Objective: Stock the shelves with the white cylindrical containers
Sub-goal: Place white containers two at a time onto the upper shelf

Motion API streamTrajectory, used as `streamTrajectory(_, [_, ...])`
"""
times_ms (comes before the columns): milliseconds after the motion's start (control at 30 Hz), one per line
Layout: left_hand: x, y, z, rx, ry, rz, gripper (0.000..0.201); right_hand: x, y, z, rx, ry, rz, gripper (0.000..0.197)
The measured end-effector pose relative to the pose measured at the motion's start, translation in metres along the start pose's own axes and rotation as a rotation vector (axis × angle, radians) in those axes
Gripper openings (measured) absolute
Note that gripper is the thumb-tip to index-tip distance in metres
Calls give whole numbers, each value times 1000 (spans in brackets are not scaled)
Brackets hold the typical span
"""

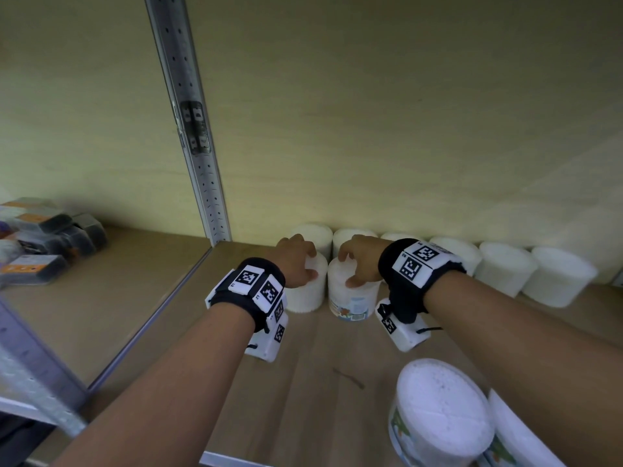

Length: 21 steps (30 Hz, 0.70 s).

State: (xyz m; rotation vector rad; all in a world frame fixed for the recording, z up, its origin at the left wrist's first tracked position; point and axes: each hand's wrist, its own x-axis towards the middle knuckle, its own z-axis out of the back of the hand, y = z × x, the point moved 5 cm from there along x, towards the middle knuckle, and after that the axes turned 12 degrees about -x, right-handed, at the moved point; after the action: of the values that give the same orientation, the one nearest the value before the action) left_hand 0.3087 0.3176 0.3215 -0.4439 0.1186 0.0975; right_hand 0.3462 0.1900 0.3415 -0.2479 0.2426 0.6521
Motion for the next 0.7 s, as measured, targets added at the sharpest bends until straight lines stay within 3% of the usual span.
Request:
streamTrajectory(200, [-1,0,0,12,-10,3,52,-4,-1,0,38,12,72,59])
streamTrajectory(333, [-2,0,0,8,-10,2,51,-4,0,4,26,-49,29,50])
streamTrajectory(500, [-3,-1,0,3,-11,-3,50,-3,1,-2,-95,-16,-49,64])
streamTrajectory(700, [-3,0,-1,-4,-15,-10,50,-3,0,-2,-65,-14,-47,63])
